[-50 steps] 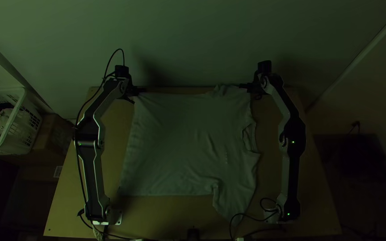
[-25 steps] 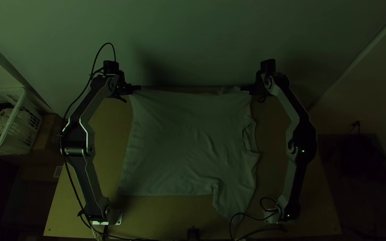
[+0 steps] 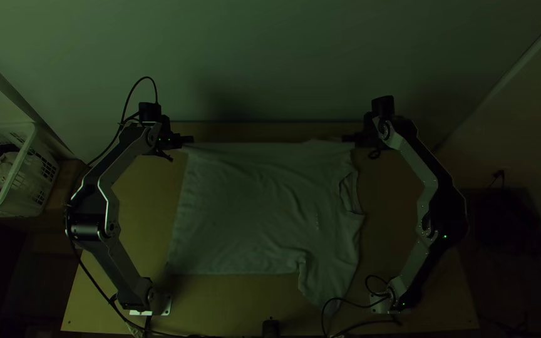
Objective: Fold the t-shirt
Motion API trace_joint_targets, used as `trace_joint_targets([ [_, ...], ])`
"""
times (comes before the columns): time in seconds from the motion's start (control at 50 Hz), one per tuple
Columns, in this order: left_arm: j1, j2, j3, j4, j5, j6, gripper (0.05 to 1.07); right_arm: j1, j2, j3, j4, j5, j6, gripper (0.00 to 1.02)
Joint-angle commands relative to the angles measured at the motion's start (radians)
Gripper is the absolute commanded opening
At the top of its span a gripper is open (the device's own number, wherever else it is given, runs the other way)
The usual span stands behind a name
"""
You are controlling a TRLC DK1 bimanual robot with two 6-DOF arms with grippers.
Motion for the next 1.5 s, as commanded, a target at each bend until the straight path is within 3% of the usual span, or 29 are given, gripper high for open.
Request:
trace_joint_targets([
  [0.0, 0.001, -0.073, -0.081, 0.023, 0.0, 0.015, 0.08, 0.0, -0.078, -0.09, 0.014, 0.017, -0.017, 0.02],
  [0.6, 0.007, -0.24, -0.451, 0.158, 0.0, 0.026, 0.08, 0.03, -0.342, -0.524, 0.117, 0.017, -0.013, 0.02],
  [0.88, -0.001, -0.254, -0.508, 0.19, 0.0, 0.024, 0.08, 0.035, -0.377, -0.644, 0.121, 0.015, -0.009, 0.03],
  [0.98, 0.001, -0.248, -0.517, 0.218, 0.0, 0.026, 0.09, 0.033, -0.377, -0.665, 0.121, 0.015, -0.004, 0.25],
  [1.06, 0.007, -0.248, -0.537, 0.247, 0.001, 0.024, 0.33, 0.033, -0.38, -0.68, 0.115, 0.015, 0.002, 0.46],
  [1.12, 0.007, -0.251, -0.54, 0.249, 0.0, 0.029, 0.53, 0.033, -0.397, -0.688, 0.106, 0.015, 0.003, 0.54],
  [1.26, 0.006, -0.285, -0.537, 0.221, 0.004, 0.041, 0.79, 0.033, -0.472, -0.702, 0.105, 0.015, 0.005, 0.72],
  [1.36, -0.001, -0.309, -0.52, 0.178, 0.04, 0.047, 0.92, 0.032, -0.531, -0.702, 0.105, 0.015, 0.01, 0.81],
  [1.48, -0.002, -0.346, -0.512, 0.144, 0.087, 0.052, 0.93, 0.035, -0.604, -0.7, 0.089, 0.015, 0.031, 0.89],
])
